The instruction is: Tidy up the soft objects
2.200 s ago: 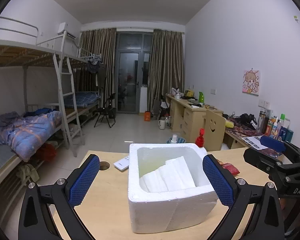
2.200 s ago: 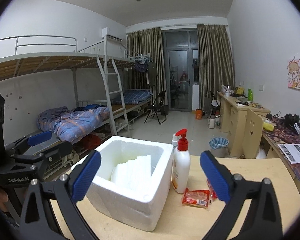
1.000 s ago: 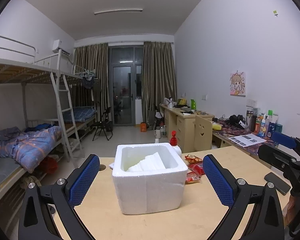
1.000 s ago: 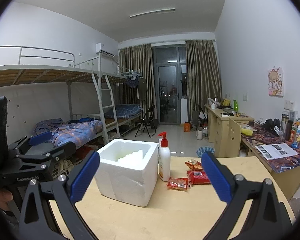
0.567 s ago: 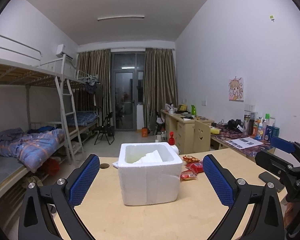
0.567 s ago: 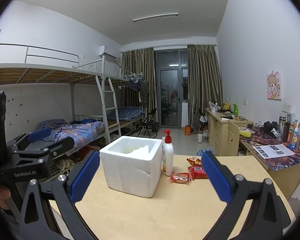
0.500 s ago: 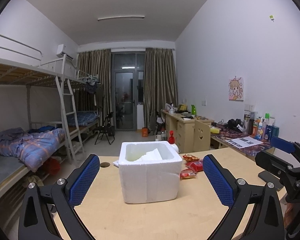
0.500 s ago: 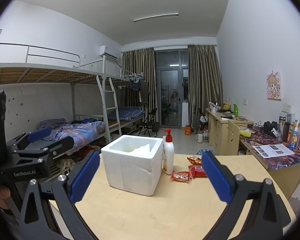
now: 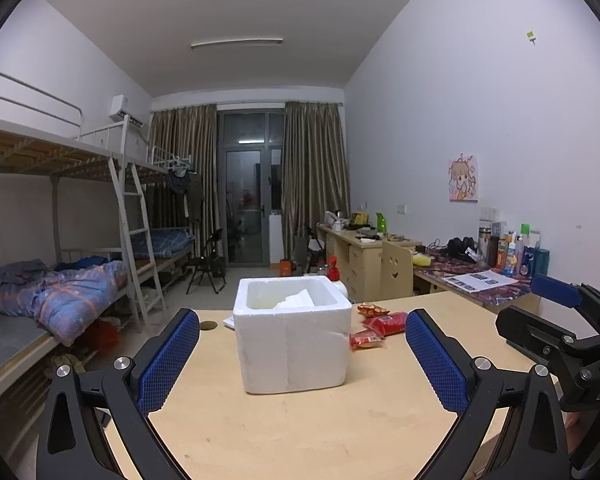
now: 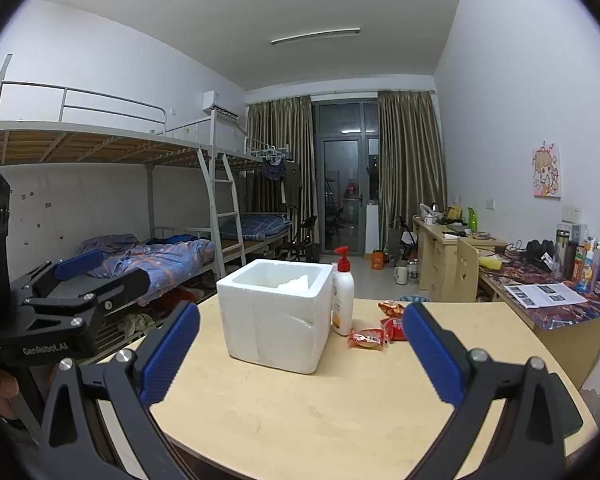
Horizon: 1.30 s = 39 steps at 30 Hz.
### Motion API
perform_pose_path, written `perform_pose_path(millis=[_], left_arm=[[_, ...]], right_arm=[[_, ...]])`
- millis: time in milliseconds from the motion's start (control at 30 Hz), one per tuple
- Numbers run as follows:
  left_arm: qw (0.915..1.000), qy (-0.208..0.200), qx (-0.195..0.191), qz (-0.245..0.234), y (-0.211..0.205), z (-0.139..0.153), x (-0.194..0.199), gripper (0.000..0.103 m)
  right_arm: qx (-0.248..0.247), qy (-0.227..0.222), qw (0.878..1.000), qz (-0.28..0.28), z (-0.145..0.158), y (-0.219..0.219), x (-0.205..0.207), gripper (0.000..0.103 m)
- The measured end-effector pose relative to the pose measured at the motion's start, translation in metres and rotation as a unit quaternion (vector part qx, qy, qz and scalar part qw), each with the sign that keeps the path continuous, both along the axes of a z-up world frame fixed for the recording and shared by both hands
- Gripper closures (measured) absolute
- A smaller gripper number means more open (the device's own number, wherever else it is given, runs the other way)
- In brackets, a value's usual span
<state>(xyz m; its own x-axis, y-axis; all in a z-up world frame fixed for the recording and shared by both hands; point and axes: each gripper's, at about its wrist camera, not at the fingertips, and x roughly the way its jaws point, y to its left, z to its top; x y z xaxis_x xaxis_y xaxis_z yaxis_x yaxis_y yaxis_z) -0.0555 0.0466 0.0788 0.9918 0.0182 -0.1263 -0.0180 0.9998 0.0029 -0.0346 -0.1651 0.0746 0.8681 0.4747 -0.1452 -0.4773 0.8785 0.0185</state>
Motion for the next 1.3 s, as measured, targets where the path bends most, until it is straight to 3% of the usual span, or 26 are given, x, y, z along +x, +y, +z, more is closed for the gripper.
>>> perform_pose_path(millis=[267,600,1300], left_arm=[[0.9998,-0.018,-0.001,0.0,-0.003,-0.01,-0.006,0.0],[0.9994,-0.036,-0.004,0.003,-0.003,-0.042,-0.011,0.0],[0.9997,0.016,-0.009,-0.015,-0.006,-0.089,0.008,0.0]], right_arm=[[0.003,0.007,1.0,0.002,-0.012,0.002,-0.003,0.0],[0.005,0.017,1.0,-0.007,-0.04,-0.001,0.001,0.0],[0.011,0.052,0.999,-0.006,-0.072,-0.004,0.01,0.0]])
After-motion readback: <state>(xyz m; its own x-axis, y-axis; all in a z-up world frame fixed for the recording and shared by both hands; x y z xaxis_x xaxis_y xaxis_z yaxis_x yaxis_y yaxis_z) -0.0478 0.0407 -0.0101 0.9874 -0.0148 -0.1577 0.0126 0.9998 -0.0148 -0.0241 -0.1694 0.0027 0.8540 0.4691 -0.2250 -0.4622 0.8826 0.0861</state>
